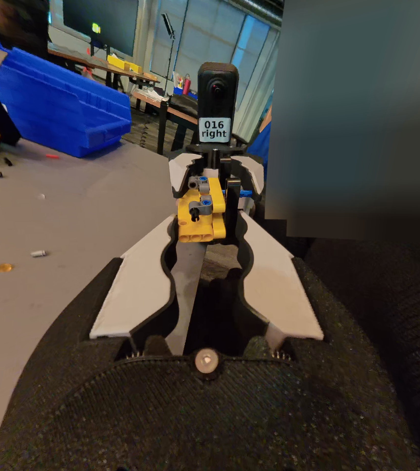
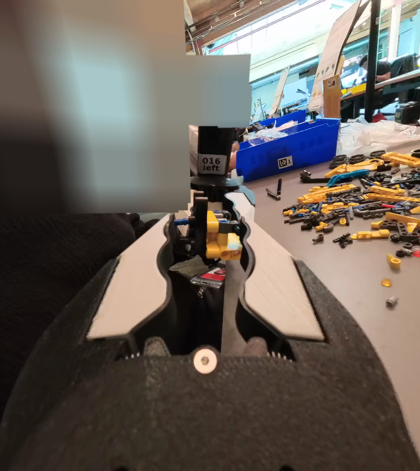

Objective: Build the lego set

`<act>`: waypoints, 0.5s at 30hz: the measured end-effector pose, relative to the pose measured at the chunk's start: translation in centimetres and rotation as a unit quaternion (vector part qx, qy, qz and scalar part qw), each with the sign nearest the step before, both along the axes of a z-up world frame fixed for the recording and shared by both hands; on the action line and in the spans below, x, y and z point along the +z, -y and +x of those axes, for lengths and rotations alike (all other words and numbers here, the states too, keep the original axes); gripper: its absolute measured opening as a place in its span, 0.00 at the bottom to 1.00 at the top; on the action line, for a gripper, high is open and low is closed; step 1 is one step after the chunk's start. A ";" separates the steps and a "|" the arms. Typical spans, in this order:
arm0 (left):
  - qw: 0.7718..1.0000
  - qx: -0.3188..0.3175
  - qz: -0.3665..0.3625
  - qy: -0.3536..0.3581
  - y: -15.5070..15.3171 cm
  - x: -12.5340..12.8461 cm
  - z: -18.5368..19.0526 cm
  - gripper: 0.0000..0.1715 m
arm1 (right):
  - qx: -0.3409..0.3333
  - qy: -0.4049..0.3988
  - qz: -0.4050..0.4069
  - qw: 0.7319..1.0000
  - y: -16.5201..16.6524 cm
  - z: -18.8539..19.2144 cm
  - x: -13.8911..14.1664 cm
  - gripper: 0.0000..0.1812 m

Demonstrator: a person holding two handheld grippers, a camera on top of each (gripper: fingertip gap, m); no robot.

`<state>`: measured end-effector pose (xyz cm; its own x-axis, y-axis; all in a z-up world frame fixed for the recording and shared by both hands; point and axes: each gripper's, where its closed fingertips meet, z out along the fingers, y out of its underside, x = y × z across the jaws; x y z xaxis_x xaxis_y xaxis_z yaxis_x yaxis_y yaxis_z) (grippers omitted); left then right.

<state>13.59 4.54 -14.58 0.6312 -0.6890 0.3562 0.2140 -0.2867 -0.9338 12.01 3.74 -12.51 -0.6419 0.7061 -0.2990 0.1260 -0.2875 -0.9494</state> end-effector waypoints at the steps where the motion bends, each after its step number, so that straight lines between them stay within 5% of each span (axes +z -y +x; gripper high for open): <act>1: 1.000 -0.003 -0.009 0.015 -0.1 -0.1 -0.1 0.25 | -0.003 0.007 -0.006 1.000 -0.1 -0.1 -0.1 0.27; 15: 0.997 0.022 -0.050 0.058 -1.2 -1.0 -0.9 0.25 | -0.019 0.125 -0.115 0.985 -1.6 -0.8 -1.6 0.28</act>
<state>12.69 5.71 -15.58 0.6104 -0.6197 0.4934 0.3328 -0.3646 -0.8697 11.19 5.33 -14.08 -0.5019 0.6239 -0.5990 0.3326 -0.5001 -0.7995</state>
